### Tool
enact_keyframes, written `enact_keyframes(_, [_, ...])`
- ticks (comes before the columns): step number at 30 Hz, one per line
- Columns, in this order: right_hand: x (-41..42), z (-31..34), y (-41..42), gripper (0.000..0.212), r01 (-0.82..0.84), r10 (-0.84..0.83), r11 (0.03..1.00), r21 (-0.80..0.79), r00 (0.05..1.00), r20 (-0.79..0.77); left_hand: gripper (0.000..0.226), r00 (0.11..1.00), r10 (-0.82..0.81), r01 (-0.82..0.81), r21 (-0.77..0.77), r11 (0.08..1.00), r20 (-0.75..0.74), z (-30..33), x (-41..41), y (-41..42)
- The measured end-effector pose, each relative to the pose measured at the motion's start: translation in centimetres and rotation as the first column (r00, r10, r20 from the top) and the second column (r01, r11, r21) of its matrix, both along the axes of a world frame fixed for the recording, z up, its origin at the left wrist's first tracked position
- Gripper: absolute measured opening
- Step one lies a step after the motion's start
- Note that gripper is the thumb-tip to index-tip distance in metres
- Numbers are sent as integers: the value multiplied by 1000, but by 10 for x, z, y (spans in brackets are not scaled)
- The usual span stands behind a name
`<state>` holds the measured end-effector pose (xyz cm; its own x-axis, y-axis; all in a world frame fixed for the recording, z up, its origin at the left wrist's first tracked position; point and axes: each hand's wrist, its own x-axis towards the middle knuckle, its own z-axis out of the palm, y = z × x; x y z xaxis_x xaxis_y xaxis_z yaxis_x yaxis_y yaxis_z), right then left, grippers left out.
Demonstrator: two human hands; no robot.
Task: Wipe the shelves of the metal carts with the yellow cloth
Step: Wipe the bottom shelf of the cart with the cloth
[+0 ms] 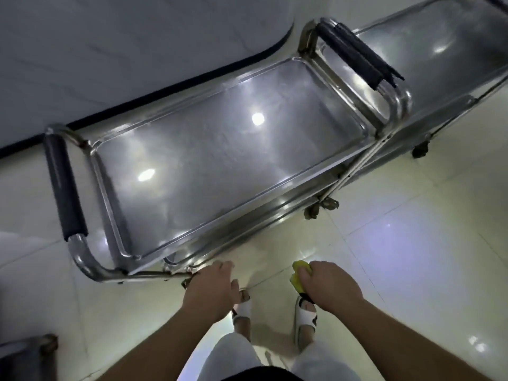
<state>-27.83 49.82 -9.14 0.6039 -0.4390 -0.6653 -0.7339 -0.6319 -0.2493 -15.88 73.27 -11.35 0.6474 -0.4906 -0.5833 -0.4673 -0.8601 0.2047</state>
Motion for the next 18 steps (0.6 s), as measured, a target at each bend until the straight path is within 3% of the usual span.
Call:
enact_keyframes(7, [30, -84, -9, 48, -308, 310, 943, 129, 951, 0, 46, 944, 328, -320, 150, 935, -34, -59, -58, 31])
enact_keyframes(14, [44, -170, 14, 52, -391, 393, 913, 113, 920, 6, 45, 866, 496, -478, 184, 859, -64, -147, -87, 59])
enact_keyframes(18, [62, -246, 48, 55, -396, 396, 912, 113, 918, 16, 47, 861, 506, -493, 158, 856, -52, -222, -79, 88])
